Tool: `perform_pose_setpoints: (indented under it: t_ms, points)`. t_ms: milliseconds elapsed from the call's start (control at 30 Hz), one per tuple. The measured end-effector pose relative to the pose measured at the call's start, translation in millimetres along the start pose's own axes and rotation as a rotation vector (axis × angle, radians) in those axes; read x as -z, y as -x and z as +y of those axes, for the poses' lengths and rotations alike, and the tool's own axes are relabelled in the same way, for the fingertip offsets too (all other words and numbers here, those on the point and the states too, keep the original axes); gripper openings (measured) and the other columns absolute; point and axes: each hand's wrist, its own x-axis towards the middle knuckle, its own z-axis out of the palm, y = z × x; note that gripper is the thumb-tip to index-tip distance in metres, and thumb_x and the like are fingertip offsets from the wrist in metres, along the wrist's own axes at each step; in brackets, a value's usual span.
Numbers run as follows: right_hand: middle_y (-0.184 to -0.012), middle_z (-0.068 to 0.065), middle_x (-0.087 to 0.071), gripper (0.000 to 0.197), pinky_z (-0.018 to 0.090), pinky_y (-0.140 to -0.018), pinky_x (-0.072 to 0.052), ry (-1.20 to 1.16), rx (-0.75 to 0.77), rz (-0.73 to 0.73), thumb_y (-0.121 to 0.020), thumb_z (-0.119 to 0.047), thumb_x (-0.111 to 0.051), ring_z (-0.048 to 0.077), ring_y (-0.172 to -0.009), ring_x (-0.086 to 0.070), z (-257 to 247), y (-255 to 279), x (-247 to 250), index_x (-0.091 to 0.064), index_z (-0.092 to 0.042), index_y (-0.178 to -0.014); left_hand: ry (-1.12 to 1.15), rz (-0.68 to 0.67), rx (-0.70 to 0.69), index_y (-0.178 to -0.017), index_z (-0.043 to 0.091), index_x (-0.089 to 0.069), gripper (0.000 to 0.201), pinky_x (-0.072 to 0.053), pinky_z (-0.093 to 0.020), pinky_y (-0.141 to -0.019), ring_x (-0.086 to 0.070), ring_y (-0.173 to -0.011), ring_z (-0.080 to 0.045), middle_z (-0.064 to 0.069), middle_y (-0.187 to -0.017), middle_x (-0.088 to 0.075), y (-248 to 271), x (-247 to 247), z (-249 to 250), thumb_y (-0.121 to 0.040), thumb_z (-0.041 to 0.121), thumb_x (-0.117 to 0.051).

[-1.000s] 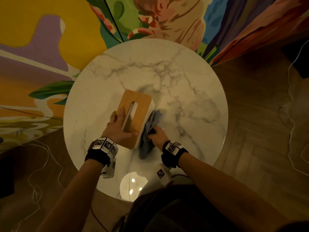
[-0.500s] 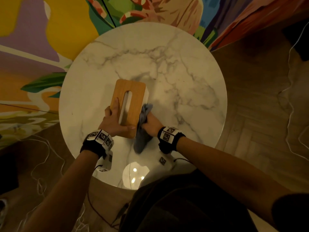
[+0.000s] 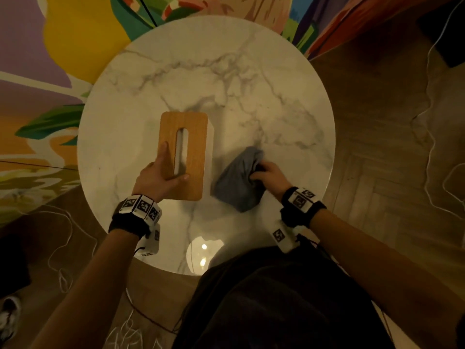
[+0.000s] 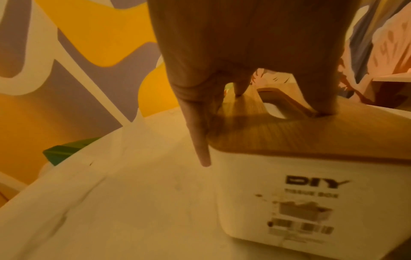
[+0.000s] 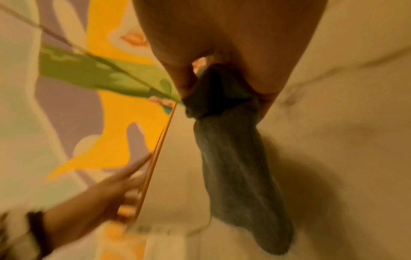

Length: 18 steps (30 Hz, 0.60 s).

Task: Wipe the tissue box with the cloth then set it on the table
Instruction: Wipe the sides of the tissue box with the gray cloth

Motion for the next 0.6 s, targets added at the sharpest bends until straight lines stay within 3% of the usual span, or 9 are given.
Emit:
perform_pose_setpoints:
  t_ms: [100,167,200,267,333,400,467,533,600]
  points:
    - [-0.098,0.013,-0.063,0.032,0.037,-0.078,-0.048,-0.282,-0.1,-0.005,-0.084,-0.006,-0.046,0.027,-0.088,-0.059,-0.9,8.8,18.4,-0.06,-0.002,-0.112,0.096,0.009,0.021,-0.144,0.046,-0.006,0.082,-0.051,-0.052,-0.091,-0.056,-0.111,-0.041,-0.018,-0.14,-0.049,10.8,-4.2,-3.5,-0.083,0.042,-0.061]
    - [-0.1,0.014,-0.063,0.036,0.037,-0.078,-0.047,-0.333,-0.134,-0.026,-0.079,-0.015,-0.049,0.027,-0.089,-0.059,1.4,9.0,7.2,-0.061,-0.003,-0.111,0.15,-0.016,0.019,-0.145,0.044,-0.011,0.079,-0.058,-0.046,-0.078,-0.065,-0.092,-0.033,-0.016,-0.134,-0.055,18.2,-5.9,-4.2,-0.084,0.034,-0.061]
    - [-0.098,0.014,-0.064,0.033,0.037,-0.077,-0.048,-0.307,-0.136,-0.036,-0.076,-0.017,-0.051,0.027,-0.089,-0.059,3.1,7.1,-4.3,-0.064,-0.005,-0.105,0.12,-0.021,0.005,-0.146,0.04,-0.011,0.081,-0.057,-0.044,-0.079,-0.066,-0.088,-0.03,-0.014,-0.134,-0.055,20.9,-7.6,-3.6,-0.083,0.033,-0.062]
    - [-0.087,0.009,-0.063,0.013,0.034,-0.08,-0.046,-0.185,-0.099,-0.111,-0.082,-0.012,-0.052,0.023,-0.084,-0.058,-3.0,4.2,-31.9,-0.064,-0.012,-0.079,0.022,-0.031,-0.02,-0.147,0.034,-0.007,0.09,-0.053,-0.045,-0.087,-0.065,-0.093,-0.032,-0.013,-0.137,-0.052,23.4,-11.3,-1.3,-0.079,0.038,-0.066]
    - [-0.083,0.006,-0.06,0.029,0.032,-0.084,-0.044,-0.111,-0.056,-0.17,-0.09,-0.004,-0.045,0.023,-0.085,-0.055,-14.0,-8.4,-55.0,-0.056,-0.019,-0.067,0.011,-0.038,-0.01,-0.147,0.032,-0.003,0.098,-0.049,-0.047,-0.094,-0.059,-0.107,-0.037,-0.016,-0.139,-0.049,24.9,-14.0,0.0,-0.076,0.044,-0.069]
    - [-0.095,0.013,-0.064,0.028,0.038,-0.092,-0.044,-0.108,-0.017,-0.164,-0.09,-0.005,-0.046,0.03,-0.096,-0.056,-31.2,-20.0,-68.3,-0.059,-0.022,-0.071,0.07,-0.02,0.003,-0.148,0.032,-0.005,0.097,-0.051,-0.047,-0.094,-0.06,-0.108,-0.035,-0.016,-0.139,-0.05,25.1,-14.8,-2.4,-0.076,0.04,-0.07]
    - [-0.09,0.01,-0.063,0.023,0.034,-0.086,-0.045,-0.143,0.007,-0.151,-0.089,-0.005,-0.049,0.026,-0.089,-0.058,-41.5,-30.0,-71.0,-0.062,-0.02,-0.075,0.155,-0.019,0.013,-0.148,0.032,-0.005,0.095,-0.056,-0.047,-0.085,-0.067,-0.093,-0.03,-0.016,-0.136,-0.053,27.1,-16.5,-7.8,-0.079,0.03,-0.07]
    - [-0.091,0.009,-0.063,0.016,0.03,-0.083,-0.046,-0.143,0.011,-0.147,-0.088,-0.001,-0.05,0.021,-0.084,-0.058,-44.1,-35.8,-66.9,-0.063,-0.011,-0.087,0.194,-0.039,0.017,-0.148,0.028,-0.005,0.093,-0.058,-0.043,-0.08,-0.068,-0.088,-0.028,-0.018,-0.132,-0.057,34.3,-20.2,-11.2,-0.081,0.023,-0.068]
    - [-0.114,0.02,-0.063,0.023,0.038,-0.098,-0.045,-0.028,0.007,-0.181,-0.089,0.0,-0.046,0.027,-0.102,-0.058,-37.0,-39.5,-56.5,-0.063,0.001,-0.105,0.1,-0.047,-0.022,-0.149,0.021,-0.008,0.09,-0.055,-0.038,-0.084,-0.068,-0.091,-0.029,-0.016,-0.124,-0.063,42.7,-24.5,-14.1,-0.08,0.023,-0.067]
